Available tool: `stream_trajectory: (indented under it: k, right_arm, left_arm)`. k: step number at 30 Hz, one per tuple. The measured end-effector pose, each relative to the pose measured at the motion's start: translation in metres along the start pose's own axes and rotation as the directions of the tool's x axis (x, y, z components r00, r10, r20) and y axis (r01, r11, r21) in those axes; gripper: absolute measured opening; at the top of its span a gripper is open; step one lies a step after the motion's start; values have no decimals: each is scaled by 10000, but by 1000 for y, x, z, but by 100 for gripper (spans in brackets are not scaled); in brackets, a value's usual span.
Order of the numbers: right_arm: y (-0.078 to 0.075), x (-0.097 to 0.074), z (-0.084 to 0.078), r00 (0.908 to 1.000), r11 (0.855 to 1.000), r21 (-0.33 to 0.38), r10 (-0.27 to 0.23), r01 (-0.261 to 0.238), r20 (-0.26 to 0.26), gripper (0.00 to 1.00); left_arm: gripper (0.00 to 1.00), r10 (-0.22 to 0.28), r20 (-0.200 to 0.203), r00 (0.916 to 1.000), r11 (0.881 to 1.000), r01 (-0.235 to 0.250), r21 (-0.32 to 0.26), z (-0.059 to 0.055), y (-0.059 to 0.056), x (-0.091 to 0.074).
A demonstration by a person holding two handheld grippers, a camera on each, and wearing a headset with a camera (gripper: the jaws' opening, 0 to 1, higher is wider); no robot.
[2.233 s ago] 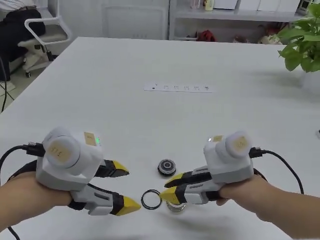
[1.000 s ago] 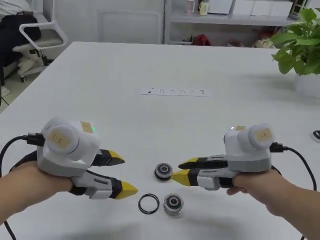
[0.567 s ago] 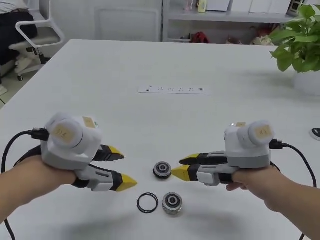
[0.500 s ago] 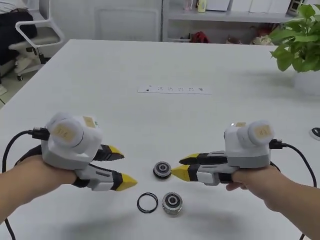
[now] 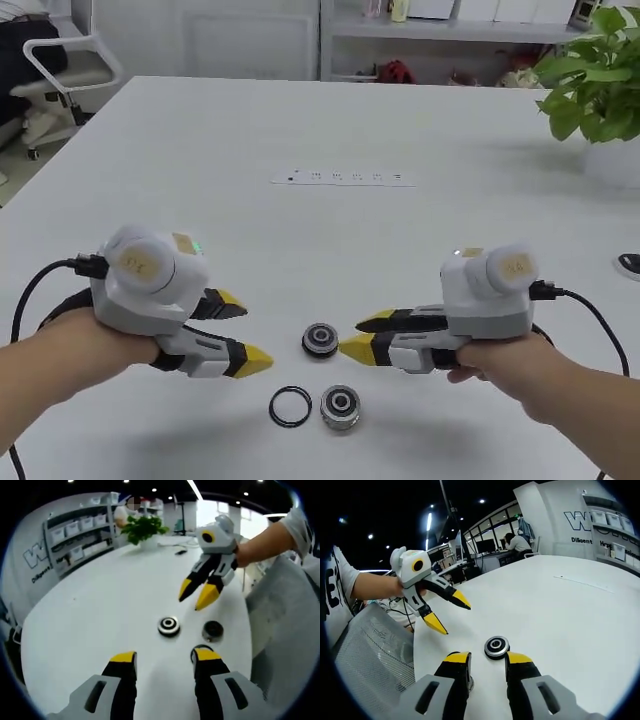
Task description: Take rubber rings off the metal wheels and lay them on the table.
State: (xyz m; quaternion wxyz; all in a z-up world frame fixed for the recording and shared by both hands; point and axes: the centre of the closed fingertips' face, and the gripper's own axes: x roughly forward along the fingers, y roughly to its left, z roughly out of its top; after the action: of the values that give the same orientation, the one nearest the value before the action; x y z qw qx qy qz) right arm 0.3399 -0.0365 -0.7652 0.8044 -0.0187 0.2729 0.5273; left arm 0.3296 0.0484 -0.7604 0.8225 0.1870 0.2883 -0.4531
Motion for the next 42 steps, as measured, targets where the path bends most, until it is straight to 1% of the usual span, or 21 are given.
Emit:
stream_trajectory:
  k: [9, 14, 18, 23, 31, 32, 36, 41, 42]
  right_arm:
    - [-1, 4, -7, 9999, 9998, -184, -36, 33, -164, 24]
    - [-2, 6, -9, 9997, 9997, -233, -54, 48, -223, 24]
    - [-2, 8, -11, 9996, 9995, -316, -55, 46, -272, 23]
    - [-3, 11, -12, 9995, 9994, -347, -45, 35, -298, 23]
    - [-4, 13, -13, 9996, 9995, -315, -89, 81, -262, 24]
    - [-4, 13, -13, 9996, 9995, -299, -98, 90, -248, 24]
    - [-5, 13, -13, 9997, 9996, -262, -109, 103, -211, 24]
    - [-5, 13, -14, 9998, 9996, -250, -106, 101, -195, 24]
    - [-5, 13, -14, 9998, 9996, -255, -101, 96, -198, 24]
  left_arm:
    - [46, -139, 6, 9999, 9999, 139, 78, 2, -1, 11]
    - [46, -222, 14, 9998, 9997, 221, 106, 4, 0, 17]
    - [45, -272, 21, 9996, 9996, 272, 111, 5, -3, 20]
    - [45, -323, 31, 9995, 9994, 322, 129, 6, -2, 25]
    - [44, -448, 63, 9990, 9989, 447, 145, 7, -3, 34]
    - [44, -487, 73, 9988, 9987, 486, 151, 8, -6, 34]
    - [43, -572, 85, 9983, 9982, 570, 204, 10, -8, 39]
    - [41, -640, 91, 9979, 9978, 638, 159, 11, -7, 44]
    - [41, -654, 104, 9978, 9978, 653, 125, 13, -8, 45]
